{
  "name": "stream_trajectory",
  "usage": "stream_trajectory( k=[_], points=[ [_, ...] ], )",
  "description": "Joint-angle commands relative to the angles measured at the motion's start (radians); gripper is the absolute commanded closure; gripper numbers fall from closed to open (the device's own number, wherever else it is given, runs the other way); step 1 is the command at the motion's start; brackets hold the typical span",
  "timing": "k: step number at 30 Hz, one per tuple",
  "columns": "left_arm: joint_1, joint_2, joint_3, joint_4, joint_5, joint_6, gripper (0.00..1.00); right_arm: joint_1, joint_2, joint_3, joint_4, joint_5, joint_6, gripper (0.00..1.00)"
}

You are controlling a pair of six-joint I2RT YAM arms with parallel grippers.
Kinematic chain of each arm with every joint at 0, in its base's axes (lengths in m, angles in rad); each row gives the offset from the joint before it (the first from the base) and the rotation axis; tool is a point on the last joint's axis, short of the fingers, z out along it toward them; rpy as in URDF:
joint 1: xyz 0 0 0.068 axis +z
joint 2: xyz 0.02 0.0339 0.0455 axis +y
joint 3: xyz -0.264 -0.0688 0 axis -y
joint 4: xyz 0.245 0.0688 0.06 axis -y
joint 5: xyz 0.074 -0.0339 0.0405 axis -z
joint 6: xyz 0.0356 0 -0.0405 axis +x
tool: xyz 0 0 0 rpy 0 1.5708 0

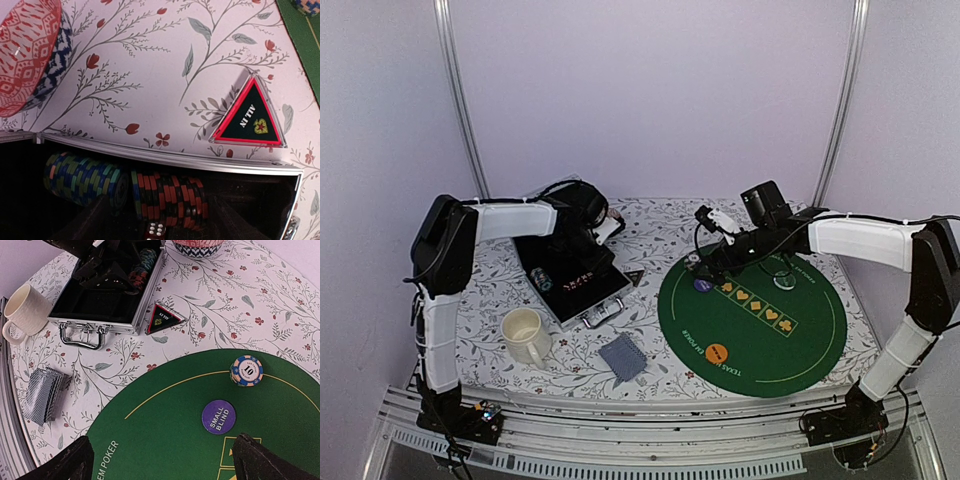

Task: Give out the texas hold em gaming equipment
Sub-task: Pick up the pile of poker chips from the chip case.

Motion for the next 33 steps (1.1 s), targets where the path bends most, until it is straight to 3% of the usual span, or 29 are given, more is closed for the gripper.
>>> stream_trajectory(
  k=[1,8,15,33],
  points=[
    [0.023,0.052,-0.054,-0.124,0.082,-0.031,0.32,-0.004,0.016,0.058,-0.017,-0.016,0.004,0.01],
    [0.021,0.016,-0.024,-0.074,-0.027,-0.046,0.3,-0.004,0.018,0.062,-0.022,-0.024,0.004,0.01],
    [-0.029,-0.044,-0.055,0.084,-0.143,0.016,0.33,-0.005,0.032,0.071,-0.032,-0.028,0.008,0.01],
    [-0.054,-0.071,-0.09,0.101,-0.038,0.02,0.41,-0.005,0.06,0.089,-0.069,-0.042,0.006,0.01]
  ],
)
